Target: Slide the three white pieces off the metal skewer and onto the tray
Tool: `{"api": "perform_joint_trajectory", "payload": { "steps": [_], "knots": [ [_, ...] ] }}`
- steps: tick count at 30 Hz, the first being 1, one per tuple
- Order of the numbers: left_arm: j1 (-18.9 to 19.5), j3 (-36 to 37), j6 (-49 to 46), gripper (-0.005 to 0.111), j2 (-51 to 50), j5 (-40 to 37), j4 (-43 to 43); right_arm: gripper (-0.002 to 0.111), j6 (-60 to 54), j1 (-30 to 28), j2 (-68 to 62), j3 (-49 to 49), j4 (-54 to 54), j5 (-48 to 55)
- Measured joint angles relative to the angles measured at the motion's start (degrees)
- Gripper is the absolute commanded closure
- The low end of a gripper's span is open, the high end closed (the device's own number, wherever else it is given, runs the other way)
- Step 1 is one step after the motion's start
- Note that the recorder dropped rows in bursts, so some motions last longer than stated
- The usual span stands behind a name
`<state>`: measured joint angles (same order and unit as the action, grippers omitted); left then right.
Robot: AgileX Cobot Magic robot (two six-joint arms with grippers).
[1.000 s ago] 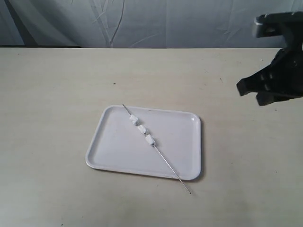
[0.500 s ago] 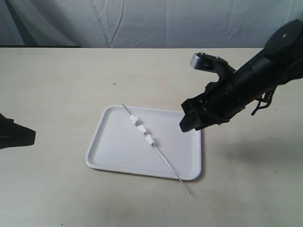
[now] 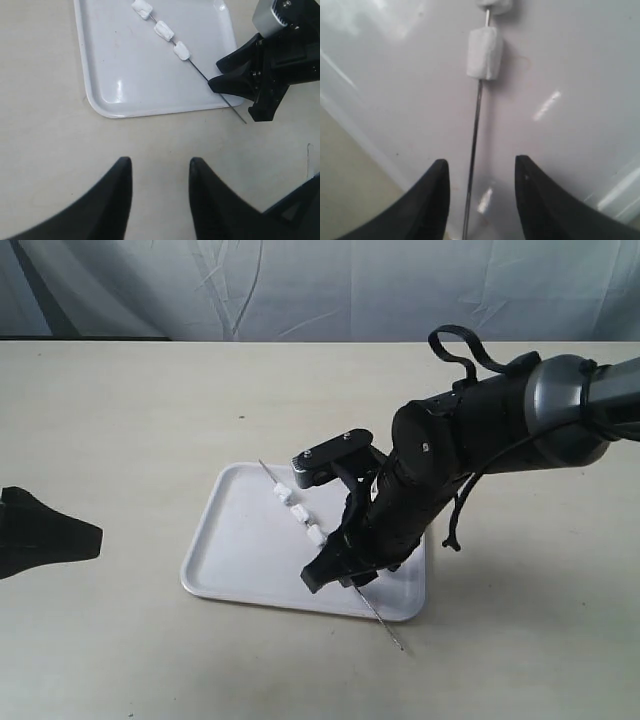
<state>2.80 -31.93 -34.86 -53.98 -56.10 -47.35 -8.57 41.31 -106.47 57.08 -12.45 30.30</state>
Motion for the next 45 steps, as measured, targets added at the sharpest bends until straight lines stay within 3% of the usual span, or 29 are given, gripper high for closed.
{"api": "perform_joint_trajectory", "payload": {
  "steps": [32,34,39,45],
  "knots": [
    [0.00,0.00,-0.10,0.068,0.00,-0.46,-0.41,0.068,3.49,0.25,-3.16,0.23,-1.59,1.30],
    [0.00,0.00,-0.10,0.068,0.00,-0.46,-0.46,0.073,3.41,0.25,-3.48,0.50,-1.72,1.21],
    [0.00,0.00,-0.10,0.068,0.00,-0.46,-0.46,0.108,2.59,0.25,-3.97,0.82,-1.53,1.46],
    [0.00,0.00,0.20,0.068,0.00,-0.46,-0.60,0.109,-0.04,0.25,-4.32,0.96,-1.64,2.20]
  ]
}}
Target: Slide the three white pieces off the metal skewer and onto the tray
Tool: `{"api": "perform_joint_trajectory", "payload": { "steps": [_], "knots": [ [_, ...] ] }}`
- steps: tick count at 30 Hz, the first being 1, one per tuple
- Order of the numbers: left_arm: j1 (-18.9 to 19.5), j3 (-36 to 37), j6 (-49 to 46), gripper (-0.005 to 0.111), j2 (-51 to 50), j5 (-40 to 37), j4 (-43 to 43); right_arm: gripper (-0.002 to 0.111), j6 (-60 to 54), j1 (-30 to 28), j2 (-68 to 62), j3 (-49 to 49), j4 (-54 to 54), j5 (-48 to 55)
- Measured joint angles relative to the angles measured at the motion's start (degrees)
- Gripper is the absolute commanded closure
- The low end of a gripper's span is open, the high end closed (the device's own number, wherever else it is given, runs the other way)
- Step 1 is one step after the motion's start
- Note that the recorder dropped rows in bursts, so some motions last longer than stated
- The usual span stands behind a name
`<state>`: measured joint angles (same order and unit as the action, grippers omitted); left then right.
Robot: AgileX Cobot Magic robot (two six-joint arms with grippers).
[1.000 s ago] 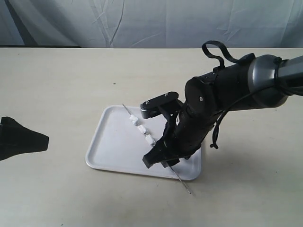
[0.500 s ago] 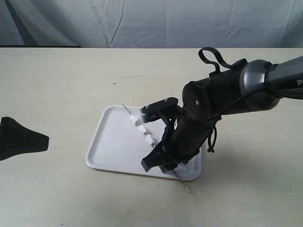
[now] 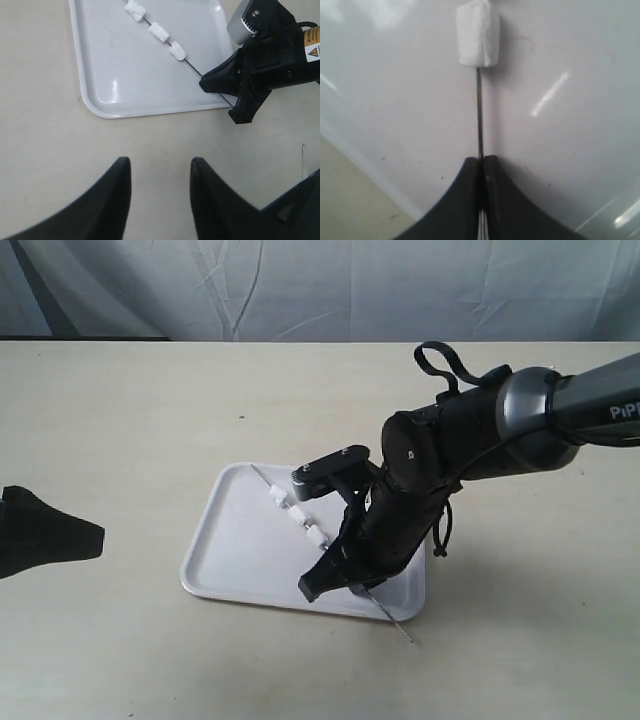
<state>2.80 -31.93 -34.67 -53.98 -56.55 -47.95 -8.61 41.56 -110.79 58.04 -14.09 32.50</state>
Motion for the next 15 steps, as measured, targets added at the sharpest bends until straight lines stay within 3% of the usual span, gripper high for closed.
{"api": "perform_joint_trajectory", "payload": {
  "steps": [7,15],
  "knots": [
    [0.00,0.50,4.72,0.068,0.00,-1.38,-3.71,0.109,-0.36,0.00,0.97,0.12,-0.33,2.32],
    [0.00,8.77,-1.97,0.068,-0.10,-1.02,-22.25,0.109,-0.36,-0.47,9.62,4.23,-0.95,9.29]
  ]
}}
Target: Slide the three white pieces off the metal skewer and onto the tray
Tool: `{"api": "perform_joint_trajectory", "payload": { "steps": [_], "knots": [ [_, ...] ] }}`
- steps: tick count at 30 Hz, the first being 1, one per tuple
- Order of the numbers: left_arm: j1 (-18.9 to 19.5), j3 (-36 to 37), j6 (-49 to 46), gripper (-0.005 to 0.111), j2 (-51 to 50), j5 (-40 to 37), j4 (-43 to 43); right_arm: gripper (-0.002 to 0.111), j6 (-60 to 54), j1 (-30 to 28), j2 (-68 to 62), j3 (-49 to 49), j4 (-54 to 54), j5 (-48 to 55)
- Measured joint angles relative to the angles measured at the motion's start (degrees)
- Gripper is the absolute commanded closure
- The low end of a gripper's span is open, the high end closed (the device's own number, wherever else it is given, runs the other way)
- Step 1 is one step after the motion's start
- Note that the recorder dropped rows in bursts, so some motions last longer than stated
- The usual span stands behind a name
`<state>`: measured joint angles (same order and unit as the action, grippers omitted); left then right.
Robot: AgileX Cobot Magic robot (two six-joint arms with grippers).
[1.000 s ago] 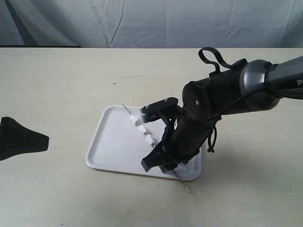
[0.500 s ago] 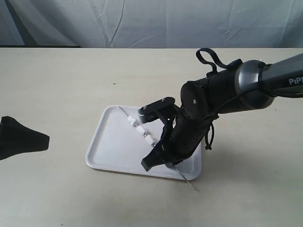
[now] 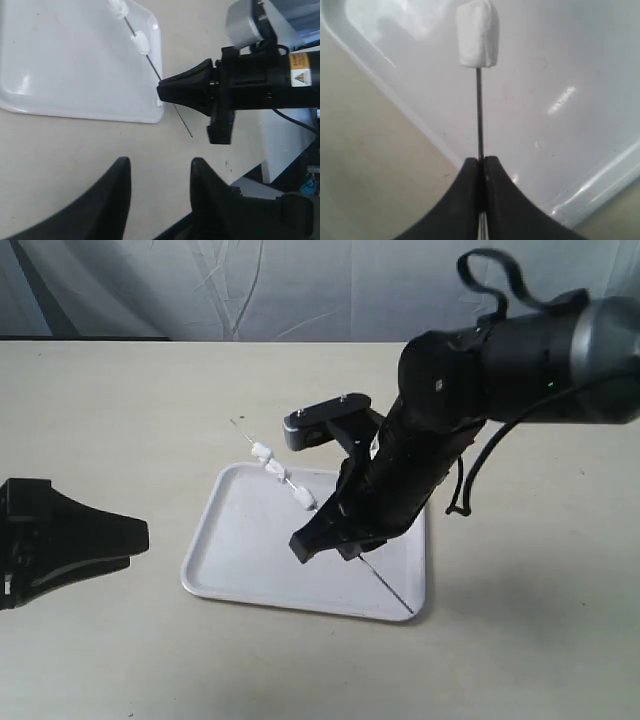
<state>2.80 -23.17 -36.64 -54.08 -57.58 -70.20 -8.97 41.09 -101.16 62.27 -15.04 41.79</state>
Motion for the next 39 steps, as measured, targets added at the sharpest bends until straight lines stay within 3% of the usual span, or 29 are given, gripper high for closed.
{"api": "perform_joint_trajectory", "payload": {
  "steps": [7,21,32,39],
  "knots": [
    [0.00,7.57,-8.83,0.068,-0.11,3.74,-9.45,0.109,2.83,-0.73,4.95,0.25,-1.45,7.41],
    [0.00,9.62,-16.19,0.068,-1.57,2.42,-12.15,0.109,3.62,-0.80,6.62,0.25,-8.29,9.73],
    [0.00,10.94,-36.49,0.068,-18.65,-1.76,-27.34,0.109,3.83,-0.80,6.75,-1.07,-13.02,8.53],
    [0.00,7.54,-41.49,0.068,-31.90,-4.90,-28.84,0.109,3.83,-0.80,6.75,-6.25,-14.94,3.39]
  ]
}}
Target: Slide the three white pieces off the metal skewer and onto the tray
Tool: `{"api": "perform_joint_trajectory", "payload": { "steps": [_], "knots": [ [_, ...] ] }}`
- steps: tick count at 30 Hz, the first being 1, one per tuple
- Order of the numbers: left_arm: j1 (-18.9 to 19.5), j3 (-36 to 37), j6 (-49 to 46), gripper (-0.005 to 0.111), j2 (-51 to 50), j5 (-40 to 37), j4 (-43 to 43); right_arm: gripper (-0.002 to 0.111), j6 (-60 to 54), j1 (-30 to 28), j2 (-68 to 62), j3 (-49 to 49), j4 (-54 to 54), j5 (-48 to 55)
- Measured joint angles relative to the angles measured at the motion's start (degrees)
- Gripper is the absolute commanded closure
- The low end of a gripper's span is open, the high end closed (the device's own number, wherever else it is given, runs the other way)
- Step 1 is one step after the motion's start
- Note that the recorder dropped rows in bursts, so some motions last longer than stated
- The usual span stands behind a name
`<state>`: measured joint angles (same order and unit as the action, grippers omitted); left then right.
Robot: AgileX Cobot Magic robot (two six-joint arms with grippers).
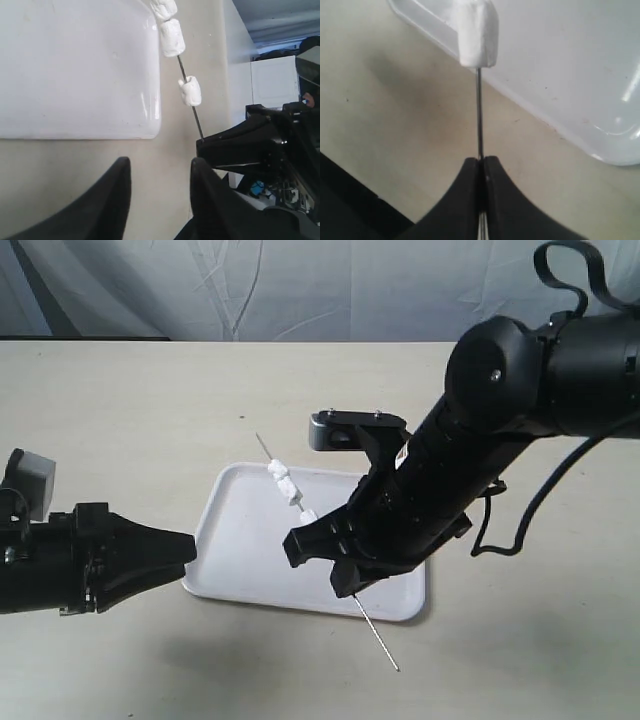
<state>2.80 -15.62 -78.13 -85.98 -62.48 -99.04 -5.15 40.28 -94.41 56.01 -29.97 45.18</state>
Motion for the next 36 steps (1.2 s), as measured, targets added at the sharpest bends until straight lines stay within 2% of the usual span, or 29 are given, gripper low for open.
{"api": "perform_joint_trajectory", "payload": {
  "steps": [5,11,17,22,28,30,33,36],
  "knots": [
    [-1.06,-4.36,-1.07,0.068,-8.02,-1.74,-0.03,0.109,0.00,0.00,0.14,-4.41,-2.29,-5.63],
    [-6.70,-12.30,-1.16,0.068,-14.66,-1.66,-0.13,0.109,-0.36,0.00,0.53,-7.04,-5.01,-8.23],
    [-11.43,-20.23,3.11,0.068,-18.69,2.62,-0.13,0.109,-0.60,0.00,2.27,-8.55,-7.22,-13.72],
    [-13.78,-25.35,6.35,0.068,-21.80,6.90,-0.13,0.109,-0.86,1.13,2.52,-13.09,-13.68,-17.86],
    [-15.58,-26.11,9.66,0.068,-24.32,8.14,-0.13,0.109,-1.45,9.12,2.52,-13.53,-20.34,-23.93],
    [-15.58,-26.11,9.77,0.068,-24.36,8.14,-0.13,0.109,-1.17,9.89,2.52,-13.53,-20.65,-24.16],
    [-15.58,-26.59,9.77,0.056,-24.36,7.07,-0.13,0.109,0.59,10.02,2.52,-13.62,-20.57,-24.87],
    [-15.58,-26.70,9.77,0.054,-24.36,5.39,-0.13,0.109,7.31,10.12,2.52,-13.62,-14.38,-26.39]
  ]
}}
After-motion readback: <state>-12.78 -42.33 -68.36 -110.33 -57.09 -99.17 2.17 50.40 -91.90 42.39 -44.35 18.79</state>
